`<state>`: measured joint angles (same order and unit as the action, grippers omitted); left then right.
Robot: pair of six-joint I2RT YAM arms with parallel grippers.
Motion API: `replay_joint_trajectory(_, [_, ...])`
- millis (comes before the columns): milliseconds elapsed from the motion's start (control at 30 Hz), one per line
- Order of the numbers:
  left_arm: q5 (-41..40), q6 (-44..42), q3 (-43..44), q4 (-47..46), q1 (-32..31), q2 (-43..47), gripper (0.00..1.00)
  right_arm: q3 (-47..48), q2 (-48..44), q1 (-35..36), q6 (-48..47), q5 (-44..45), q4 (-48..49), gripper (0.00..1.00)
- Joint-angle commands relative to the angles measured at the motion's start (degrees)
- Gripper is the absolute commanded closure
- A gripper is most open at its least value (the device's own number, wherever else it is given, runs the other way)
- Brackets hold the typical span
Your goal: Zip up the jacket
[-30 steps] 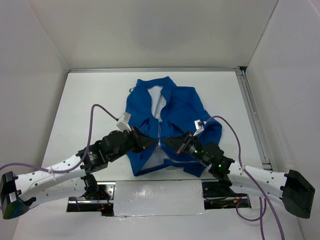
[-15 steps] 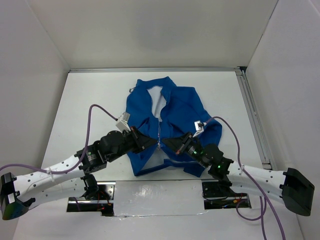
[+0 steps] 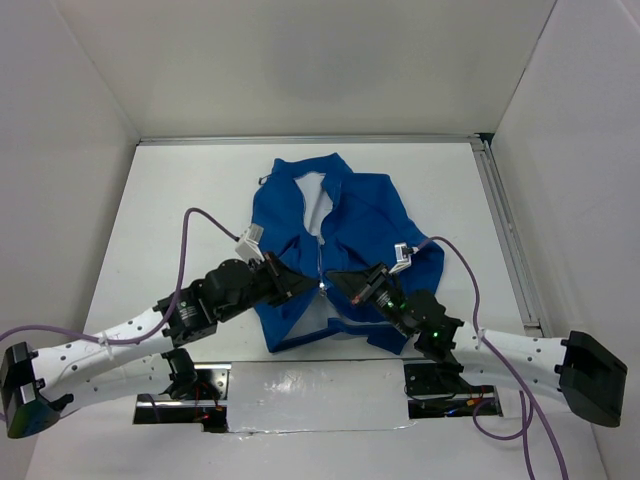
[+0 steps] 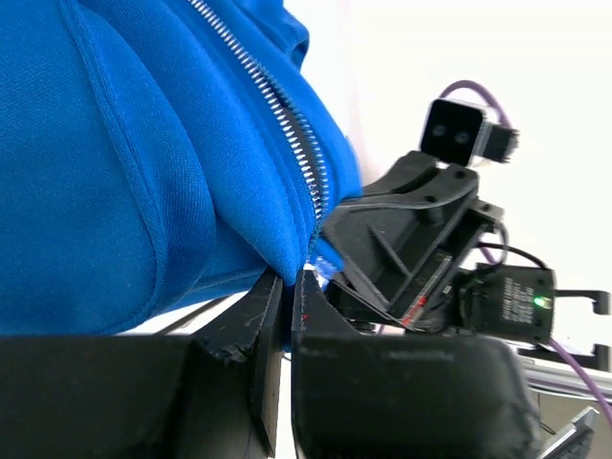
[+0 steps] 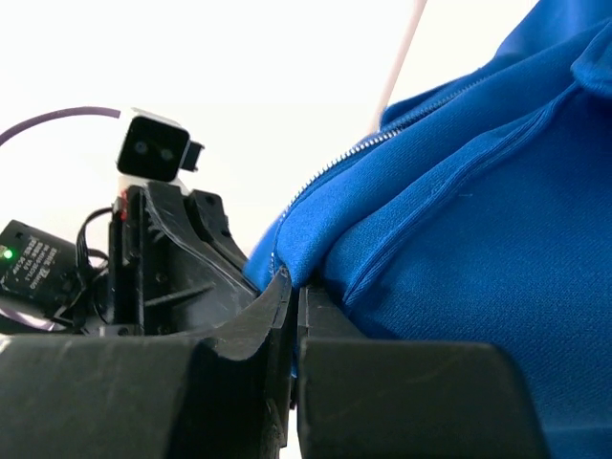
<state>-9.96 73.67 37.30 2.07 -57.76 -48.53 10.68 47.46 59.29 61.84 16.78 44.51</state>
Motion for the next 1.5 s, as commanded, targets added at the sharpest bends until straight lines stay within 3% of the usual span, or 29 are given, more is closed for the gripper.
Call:
replay_joint_trajectory(0, [10.9,1.0,1.6,-3.1,-1.1,-1.6,1.00,1.9,1.2,-0.3,0.0,5.6,7.6,1.00])
replay_joint_trajectory(133, [11.3,0.5,3.0,-2.2,-1.1,-2.9,1.00,1.7,1.2,-0.3,0.5,4.2,5.3,1.00])
replay_joint_trajectory(433, [8.2,-0.1,2.3,-1.5,-1.2,0.3,0.79,1.7,-7.6,-0.2,-2.3,-0.7,-6.6,1.00])
replay_joint_trajectory(633, [9.5,-2.5,2.6,-4.2,-1.1,-0.4,0.65,2.4,-5.4,-0.3,-5.2,-4.6,-4.4,1.00])
replay_joint_trajectory(833, [10.8,-3.2,3.1,-3.8,-1.1,-0.5,0.61,2.9,-4.6,-0.2,-5.9,-4.8,-3.8,1.00])
replay_joint_trajectory(1067, [10.3,-2.7,2.5,-4.3,-1.2,0.0,0.70,2.6,-6.8,-0.2,-6.7,-5.0,-5.1,1.00])
replay_joint_trajectory(1167, [10.2,-2.7,3.0,-4.0,-1.1,-1.0,0.81,3.0,-6.0,-0.2,-7.3,-6.5,-5.9,1.00])
replay_joint_trajectory(1233, [10.3,-2.5,3.2,-3.8,-1.1,-1.6,1.00,3.3,-5.8,-0.2,-7.8,-7.5,-6.7,1.00])
replay_joint_trajectory(1467, [12.3,-9.3,0.1,-8.7,-1.2,-0.4,1.00,2.7,-7.1,-0.2,-8.8,-2.4,-5.1,1.00])
